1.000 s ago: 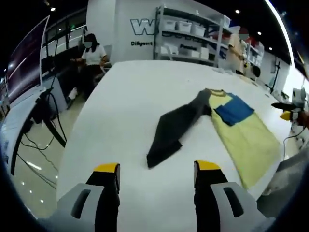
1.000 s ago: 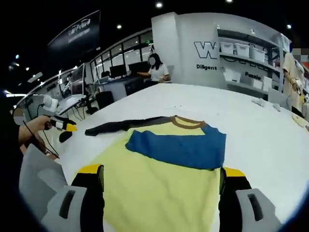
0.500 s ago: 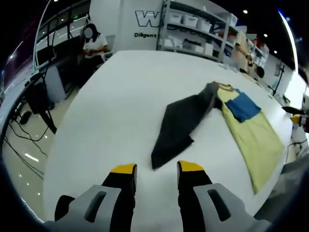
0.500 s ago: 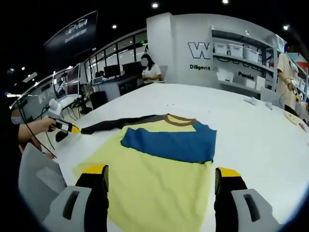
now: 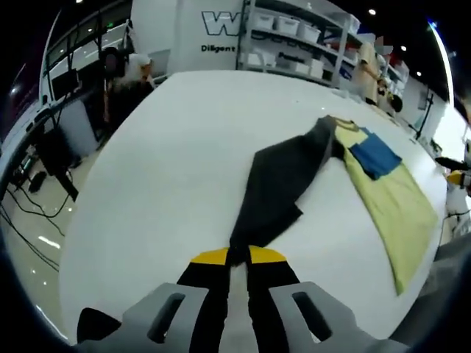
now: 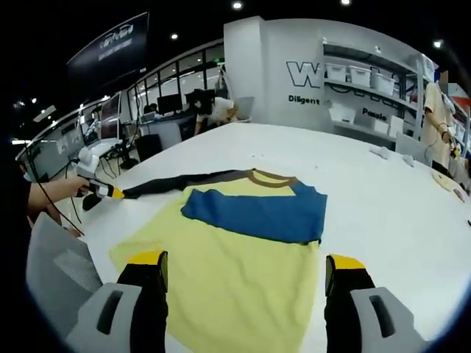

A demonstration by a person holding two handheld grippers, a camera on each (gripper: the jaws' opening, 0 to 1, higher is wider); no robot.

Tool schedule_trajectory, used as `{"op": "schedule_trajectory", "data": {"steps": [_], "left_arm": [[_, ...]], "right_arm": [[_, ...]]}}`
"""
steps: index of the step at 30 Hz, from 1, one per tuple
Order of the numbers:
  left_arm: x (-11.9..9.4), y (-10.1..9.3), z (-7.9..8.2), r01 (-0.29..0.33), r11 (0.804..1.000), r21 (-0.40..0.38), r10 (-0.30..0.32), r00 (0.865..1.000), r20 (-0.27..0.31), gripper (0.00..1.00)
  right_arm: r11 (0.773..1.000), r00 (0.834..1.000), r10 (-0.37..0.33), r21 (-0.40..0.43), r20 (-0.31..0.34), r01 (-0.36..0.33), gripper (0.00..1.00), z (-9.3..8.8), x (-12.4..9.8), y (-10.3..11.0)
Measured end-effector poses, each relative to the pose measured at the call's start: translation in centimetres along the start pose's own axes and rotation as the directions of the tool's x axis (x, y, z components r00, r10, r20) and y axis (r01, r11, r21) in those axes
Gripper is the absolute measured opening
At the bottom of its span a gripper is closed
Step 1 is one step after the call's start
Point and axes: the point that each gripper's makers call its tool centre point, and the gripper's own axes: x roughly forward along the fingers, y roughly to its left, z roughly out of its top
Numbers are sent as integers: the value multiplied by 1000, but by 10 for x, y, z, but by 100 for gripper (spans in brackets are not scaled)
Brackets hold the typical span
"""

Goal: Fold the garment on the visible template until the final outline fits inside the template.

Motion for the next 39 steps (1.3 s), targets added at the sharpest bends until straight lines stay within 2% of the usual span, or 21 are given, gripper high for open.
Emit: {"op": "schedule_trajectory", "data": {"steps": [8,13,18,23,30,39], "left_arm": [[-5,-2,4,5,1000,18,-5,1000,14,0],[-15,0,13,-10,996,86,8,1000,25,0],[-27,3,29,-13,993,121,8,999,41,0],[-38,6,48,-22,980,199,12,999,53,0],[-36,20,74,-43,977,208,30,997,67,0],[-20,42,98,-55,976,212,45,998,51,0]], "right_arm": [[1000,1000,5,1,-10,-5,87,-3,-3,2],[1000,1000,10,-1,-11,-10,86,-4,-4,4],[1000,1000,8,-4,-7,-8,86,-2,-5,4],[1000,1000,8,-2,-5,-8,87,-2,-6,4],[1000,1000,5,-6,-11,-5,86,-4,-6,4],[1000,1000,-14,-9,-15,14,87,-4,-9,-2]]}}
